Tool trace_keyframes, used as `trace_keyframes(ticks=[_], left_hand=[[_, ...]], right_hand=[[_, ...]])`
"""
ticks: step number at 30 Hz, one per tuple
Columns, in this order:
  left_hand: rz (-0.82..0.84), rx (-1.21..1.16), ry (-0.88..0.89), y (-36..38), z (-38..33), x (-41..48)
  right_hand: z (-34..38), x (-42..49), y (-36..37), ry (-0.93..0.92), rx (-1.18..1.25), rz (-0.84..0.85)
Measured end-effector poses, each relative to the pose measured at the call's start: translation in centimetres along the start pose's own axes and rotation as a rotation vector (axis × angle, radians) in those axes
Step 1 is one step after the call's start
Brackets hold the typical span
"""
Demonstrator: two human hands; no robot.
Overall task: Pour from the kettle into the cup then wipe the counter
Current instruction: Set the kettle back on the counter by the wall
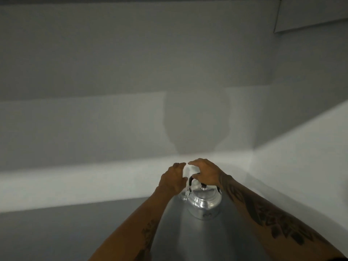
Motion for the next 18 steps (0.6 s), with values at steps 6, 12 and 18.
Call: trace_keyframes(ticks=[6, 12, 18], left_hand=[[-0.091, 0.147, -0.118, -3.0, 5.8, -9.2], [-0.103, 0.114, -0.34, -4.1, 16.3, -20.5], [-0.052, 0.024, -0.563, -2.5, 26.6, -34.2]], right_hand=[[8.8, -1.5, 3.0, -0.105, -0.105, 0.006], [21.3, -3.0, 11.0, -0.288, -0.145, 0.121], [35.2, -5.8, 21.9, -0.449, -0.158, 0.231]])
Point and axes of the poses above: each hand's wrist, its own x-axis towards the middle knuckle, its own y-axis out of the palm, z = x × y, the point moved 9 cm from there along x, towards the middle knuckle, and after that the axes turned 8 degrees about z, right-handed, at the moved point
